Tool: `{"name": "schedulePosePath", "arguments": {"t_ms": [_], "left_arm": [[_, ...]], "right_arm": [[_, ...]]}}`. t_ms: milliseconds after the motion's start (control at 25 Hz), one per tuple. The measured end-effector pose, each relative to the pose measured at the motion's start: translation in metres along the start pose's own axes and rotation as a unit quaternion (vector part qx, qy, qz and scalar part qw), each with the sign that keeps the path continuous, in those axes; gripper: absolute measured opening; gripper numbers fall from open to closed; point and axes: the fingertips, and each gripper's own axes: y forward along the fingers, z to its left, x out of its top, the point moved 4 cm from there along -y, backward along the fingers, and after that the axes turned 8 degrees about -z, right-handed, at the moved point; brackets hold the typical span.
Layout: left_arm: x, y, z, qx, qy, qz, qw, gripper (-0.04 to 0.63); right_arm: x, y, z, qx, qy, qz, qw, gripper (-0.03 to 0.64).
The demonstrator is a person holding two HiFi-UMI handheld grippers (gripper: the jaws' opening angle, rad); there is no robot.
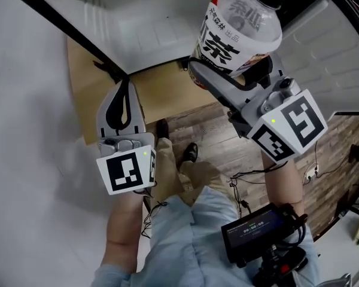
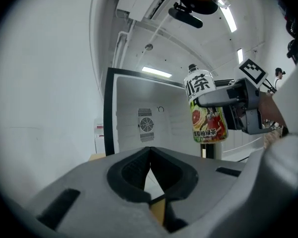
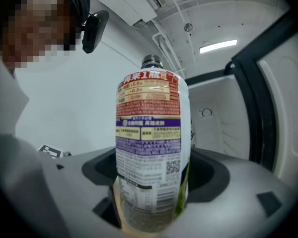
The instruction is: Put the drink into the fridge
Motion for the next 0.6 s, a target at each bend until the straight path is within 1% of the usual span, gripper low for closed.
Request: {"name": "schedulePosePath", "arguments": {"t_ms": [40,120,280,360,440,600], "left_arm": [[-0.002,0.016,0.0,-0.004,0.003,-0.002,1.0,0.009],[0.008,0.042,0.007,-0.012,0.005,-0.008,0.9999,0.009],[0.024,0.094,0.026,-0.025,-0.006,-0.02,0.9995,0.009],[0.022,0.116,0.033,-0.026,-0.006,-0.024,0.9994,0.009],[0.001,0.118,0.028,-0.022,0.0,-0.022,0.9995,0.009],[-0.063,0.086,0.0,-0.006,0.01,-0.026,0.9996,0.009]], "right_arm": [[-0.008,0.008,-0.012,-0.005,-0.001,0.001,1.0,0.39],[-0.007,0.024,-0.024,-0.014,-0.006,-0.001,1.0,0.39],[-0.004,0.06,-0.043,-0.028,-0.03,-0.002,0.999,0.39],[-0.012,0.075,-0.052,-0.031,-0.042,0.0,0.999,0.39],[-0.04,0.073,-0.056,-0.032,-0.043,0.005,0.999,0.39],[-0.121,0.039,-0.046,-0.025,-0.036,0.015,0.999,0.39]]}}
